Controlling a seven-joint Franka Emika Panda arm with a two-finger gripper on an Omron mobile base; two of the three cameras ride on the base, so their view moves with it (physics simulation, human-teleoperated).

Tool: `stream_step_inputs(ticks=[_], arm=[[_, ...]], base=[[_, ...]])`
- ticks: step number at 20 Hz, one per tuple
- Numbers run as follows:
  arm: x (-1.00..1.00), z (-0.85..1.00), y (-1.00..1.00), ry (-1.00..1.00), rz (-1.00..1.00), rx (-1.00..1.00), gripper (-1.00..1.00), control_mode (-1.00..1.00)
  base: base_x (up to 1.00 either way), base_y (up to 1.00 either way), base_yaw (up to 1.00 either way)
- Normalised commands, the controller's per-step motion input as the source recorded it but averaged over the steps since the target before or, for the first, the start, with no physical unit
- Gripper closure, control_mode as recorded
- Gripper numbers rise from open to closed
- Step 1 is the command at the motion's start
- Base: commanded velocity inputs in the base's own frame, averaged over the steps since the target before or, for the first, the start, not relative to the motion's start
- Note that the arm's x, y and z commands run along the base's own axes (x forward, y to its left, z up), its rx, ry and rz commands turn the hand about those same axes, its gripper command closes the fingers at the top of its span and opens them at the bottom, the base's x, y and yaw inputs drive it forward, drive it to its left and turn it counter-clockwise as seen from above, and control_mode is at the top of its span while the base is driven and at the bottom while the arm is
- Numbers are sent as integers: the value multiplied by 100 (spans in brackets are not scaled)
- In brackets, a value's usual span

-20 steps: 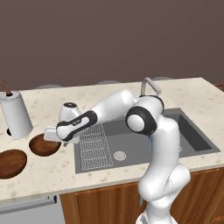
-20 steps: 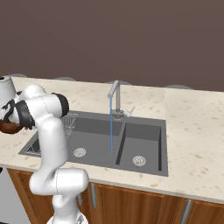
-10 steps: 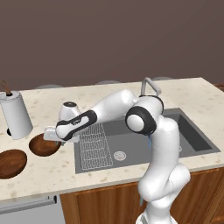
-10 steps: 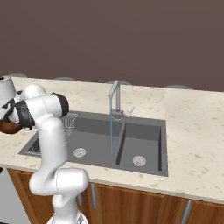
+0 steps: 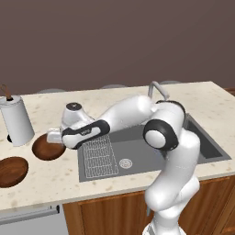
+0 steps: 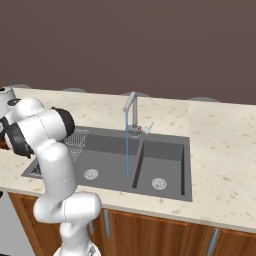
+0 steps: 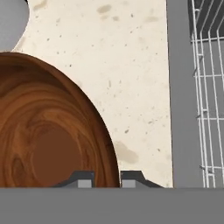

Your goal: Rinse each bowl for a few seconds and place them down in the sink or on the counter.

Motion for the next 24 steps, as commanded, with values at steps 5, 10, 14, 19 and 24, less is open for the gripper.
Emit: stream_step_inputs(ticks=[5, 10, 14, 19, 24], arm=[[-28, 47, -44, -8, -18, 0, 100, -100], [-23, 43, -54, 0, -27, 8, 100, -100], [-13, 40, -50, 4, -31, 12, 100, -100], [-5, 32, -41, 6, -32, 12, 100, -100], [-11, 13, -34, 1, -31, 7, 100, -100]], base=[[0, 0, 0], [0, 0, 0], [0, 0, 0], [0, 0, 0], [0, 0, 0]])
